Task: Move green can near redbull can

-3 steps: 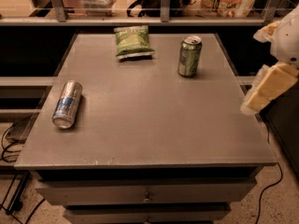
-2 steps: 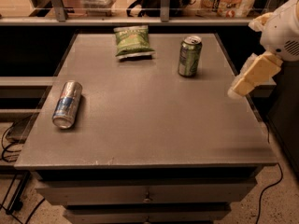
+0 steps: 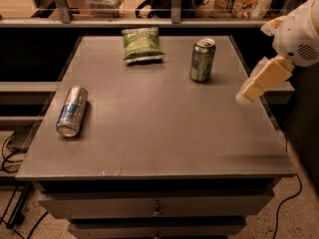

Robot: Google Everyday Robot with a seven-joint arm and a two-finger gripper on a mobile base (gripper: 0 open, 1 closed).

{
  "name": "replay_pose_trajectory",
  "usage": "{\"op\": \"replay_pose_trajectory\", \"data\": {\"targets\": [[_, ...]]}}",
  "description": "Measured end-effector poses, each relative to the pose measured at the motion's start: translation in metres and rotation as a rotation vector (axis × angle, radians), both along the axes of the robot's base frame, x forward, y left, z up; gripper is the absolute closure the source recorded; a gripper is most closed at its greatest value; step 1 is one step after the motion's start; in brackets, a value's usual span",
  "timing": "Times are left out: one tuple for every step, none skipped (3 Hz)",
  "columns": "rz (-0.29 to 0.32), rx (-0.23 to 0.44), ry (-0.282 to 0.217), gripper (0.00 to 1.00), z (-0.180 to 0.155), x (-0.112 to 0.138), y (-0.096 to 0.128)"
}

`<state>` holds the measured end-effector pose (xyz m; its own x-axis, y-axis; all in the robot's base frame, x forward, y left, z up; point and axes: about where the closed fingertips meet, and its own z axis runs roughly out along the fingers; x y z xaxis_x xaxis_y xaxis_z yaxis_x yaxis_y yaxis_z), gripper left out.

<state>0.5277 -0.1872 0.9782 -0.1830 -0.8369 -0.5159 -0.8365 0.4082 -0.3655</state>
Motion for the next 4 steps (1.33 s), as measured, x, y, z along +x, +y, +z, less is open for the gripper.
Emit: {"op": "replay_pose_trajectory", "data": {"targets": [[0.020, 0.124, -0.011, 0.00, -0.007, 0.023, 0.029], [0.036, 0.227, -0.022, 0.00, -0.013, 0.051, 0.054], [0.044, 0.296, -0.028, 0.00, -0.021, 0.078, 0.072], [0.041, 0.323, -0.034, 0.00, -0.032, 0.105, 0.085]]}}
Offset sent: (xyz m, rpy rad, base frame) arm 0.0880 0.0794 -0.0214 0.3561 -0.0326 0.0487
